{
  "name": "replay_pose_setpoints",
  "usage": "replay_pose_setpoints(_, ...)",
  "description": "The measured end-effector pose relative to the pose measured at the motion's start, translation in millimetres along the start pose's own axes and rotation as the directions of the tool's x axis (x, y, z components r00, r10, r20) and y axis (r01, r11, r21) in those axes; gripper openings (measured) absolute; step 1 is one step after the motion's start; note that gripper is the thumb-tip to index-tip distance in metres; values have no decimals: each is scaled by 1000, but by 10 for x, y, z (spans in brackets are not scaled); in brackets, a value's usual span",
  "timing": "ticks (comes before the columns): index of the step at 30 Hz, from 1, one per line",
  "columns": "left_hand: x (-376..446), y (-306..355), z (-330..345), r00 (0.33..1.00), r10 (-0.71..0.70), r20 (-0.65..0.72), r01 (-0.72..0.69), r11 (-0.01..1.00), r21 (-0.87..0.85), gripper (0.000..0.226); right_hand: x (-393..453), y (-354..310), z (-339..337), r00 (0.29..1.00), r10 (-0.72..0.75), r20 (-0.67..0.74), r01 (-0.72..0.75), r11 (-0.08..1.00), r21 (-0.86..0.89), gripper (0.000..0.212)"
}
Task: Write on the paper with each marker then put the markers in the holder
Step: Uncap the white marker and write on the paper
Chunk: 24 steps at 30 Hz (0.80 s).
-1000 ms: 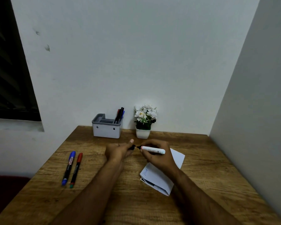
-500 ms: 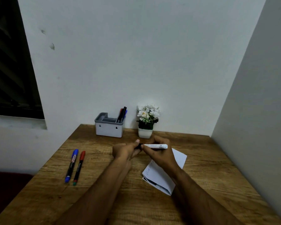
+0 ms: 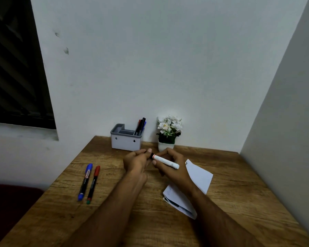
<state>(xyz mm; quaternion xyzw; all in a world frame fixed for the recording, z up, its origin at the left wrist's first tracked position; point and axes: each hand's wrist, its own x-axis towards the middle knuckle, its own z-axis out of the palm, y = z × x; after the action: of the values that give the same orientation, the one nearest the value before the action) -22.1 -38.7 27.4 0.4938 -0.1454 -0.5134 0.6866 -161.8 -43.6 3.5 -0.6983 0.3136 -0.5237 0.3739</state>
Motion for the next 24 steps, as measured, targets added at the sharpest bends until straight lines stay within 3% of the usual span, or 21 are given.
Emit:
replay_pose_setpoints(5,172,221,-223,953,282,-113,-270,957,107,18,18,77,45,995,91,-46,-93,995,-43,9)
replay_pose_setpoints(9,139,326,-257,924,382,-32,-376,920,112,26,126,126,227,995,97,6,-94,977,-193,25)
replay_pose_setpoints(13,158,376,-235,884,463,54,-466,875,130,28,291,123,446,993,66,93,-41,968,-249,16)
replay_pose_setpoints(18,236,454,-336,800,577,166,-597,733,327,20,600,46,643,999,-27,-18,20,951,-308,22)
replay_pose_setpoints(24,489,782,-264,703,658,270,-702,582,410,26,1091,-31,843,988,-114,-106,71,936,-344,14)
